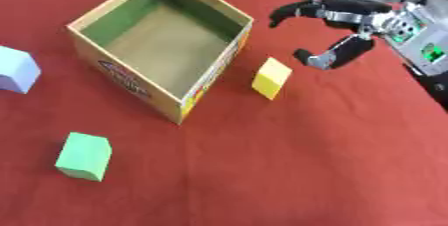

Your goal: Pick up objects on the table and place them in the box.

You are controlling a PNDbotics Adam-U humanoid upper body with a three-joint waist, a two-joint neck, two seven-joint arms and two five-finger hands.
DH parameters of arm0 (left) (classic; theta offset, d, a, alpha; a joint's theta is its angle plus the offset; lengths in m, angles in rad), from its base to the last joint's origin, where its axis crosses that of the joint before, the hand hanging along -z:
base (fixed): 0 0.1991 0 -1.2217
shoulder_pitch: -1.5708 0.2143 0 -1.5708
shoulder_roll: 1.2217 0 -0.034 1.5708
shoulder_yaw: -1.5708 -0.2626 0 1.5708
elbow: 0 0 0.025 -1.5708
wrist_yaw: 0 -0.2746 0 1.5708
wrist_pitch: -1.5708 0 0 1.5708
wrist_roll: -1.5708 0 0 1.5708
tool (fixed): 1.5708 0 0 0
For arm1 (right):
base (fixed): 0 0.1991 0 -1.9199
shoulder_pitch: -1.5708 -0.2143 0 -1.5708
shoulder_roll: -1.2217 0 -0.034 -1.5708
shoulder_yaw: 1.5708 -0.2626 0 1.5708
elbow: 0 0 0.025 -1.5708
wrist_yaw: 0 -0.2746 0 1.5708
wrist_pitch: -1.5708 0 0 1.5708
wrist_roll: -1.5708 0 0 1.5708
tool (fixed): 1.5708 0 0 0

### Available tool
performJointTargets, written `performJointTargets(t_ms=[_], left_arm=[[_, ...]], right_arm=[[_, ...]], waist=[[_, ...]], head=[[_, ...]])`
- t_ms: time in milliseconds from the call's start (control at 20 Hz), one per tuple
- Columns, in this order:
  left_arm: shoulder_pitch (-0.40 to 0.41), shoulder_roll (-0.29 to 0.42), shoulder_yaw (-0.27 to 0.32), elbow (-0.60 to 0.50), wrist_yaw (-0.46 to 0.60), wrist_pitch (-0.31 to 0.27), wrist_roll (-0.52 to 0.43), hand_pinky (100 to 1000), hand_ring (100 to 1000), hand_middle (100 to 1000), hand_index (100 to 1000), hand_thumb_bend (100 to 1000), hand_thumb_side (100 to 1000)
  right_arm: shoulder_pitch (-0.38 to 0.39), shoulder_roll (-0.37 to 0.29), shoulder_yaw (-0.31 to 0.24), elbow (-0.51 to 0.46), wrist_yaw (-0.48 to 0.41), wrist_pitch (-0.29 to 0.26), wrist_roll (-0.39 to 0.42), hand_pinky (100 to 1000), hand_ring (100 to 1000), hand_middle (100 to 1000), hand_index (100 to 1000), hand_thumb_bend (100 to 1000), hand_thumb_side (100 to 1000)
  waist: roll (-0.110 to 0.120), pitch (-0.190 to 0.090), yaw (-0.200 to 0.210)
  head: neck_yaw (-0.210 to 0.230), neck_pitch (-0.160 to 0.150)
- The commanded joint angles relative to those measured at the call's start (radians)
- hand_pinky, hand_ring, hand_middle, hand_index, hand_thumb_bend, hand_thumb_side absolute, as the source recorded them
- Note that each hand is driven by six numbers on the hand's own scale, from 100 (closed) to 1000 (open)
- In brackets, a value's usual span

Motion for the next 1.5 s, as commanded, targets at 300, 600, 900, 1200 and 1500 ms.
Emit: performJointTargets(t_ms=[300, 600, 900, 1200, 1500], left_arm=[[-0.020, 0.018, -0.001, -0.015, 0.009, 0.006, -0.013, 852, 859, 781, 831, 100, 572], [-0.025, 0.015, -0.005, -0.015, 0.012, 0.013, -0.022, 852, 860, 782, 832, 100, 571], [-0.031, 0.013, -0.012, -0.015, 0.011, 0.020, -0.032, 853, 862, 783, 832, 100, 571], [-0.038, 0.013, -0.017, -0.015, 0.006, 0.026, -0.041, 854, 862, 784, 832, 100, 570], [-0.033, 0.014, -0.018, -0.015, 0.000, 0.032, -0.044, 855, 862, 783, 833, 100, 570]], right_arm=[[0.016, -0.016, 0.011, -0.038, 0.060, -0.326, 0.326, 1000, 1000, 877, 1000, 100, 312], [0.028, -0.013, 0.028, -0.065, 0.089, -0.326, 0.326, 1000, 1000, 876, 1000, 100, 331], [0.032, -0.012, 0.021, -0.075, 0.107, -0.326, 0.326, 1000, 1000, 873, 1000, 100, 373], [0.046, -0.012, 0.009, -0.069, 0.111, -0.326, 0.326, 1000, 1000, 870, 1000, 100, 357], [0.061, -0.021, -0.008, -0.069, 0.138, -0.326, 0.326, 1000, 1000, 884, 1000, 100, 413]], waist=[[-0.013, 0.003, 0.005], [-0.015, 0.008, 0.010], [-0.024, 0.016, 0.019], [-0.037, 0.028, 0.033], [-0.041, 0.031, 0.030]], head=[[-0.001, 0.004], [-0.005, 0.000], [-0.010, 0.000], [-0.013, 0.005], [-0.008, 0.007]])
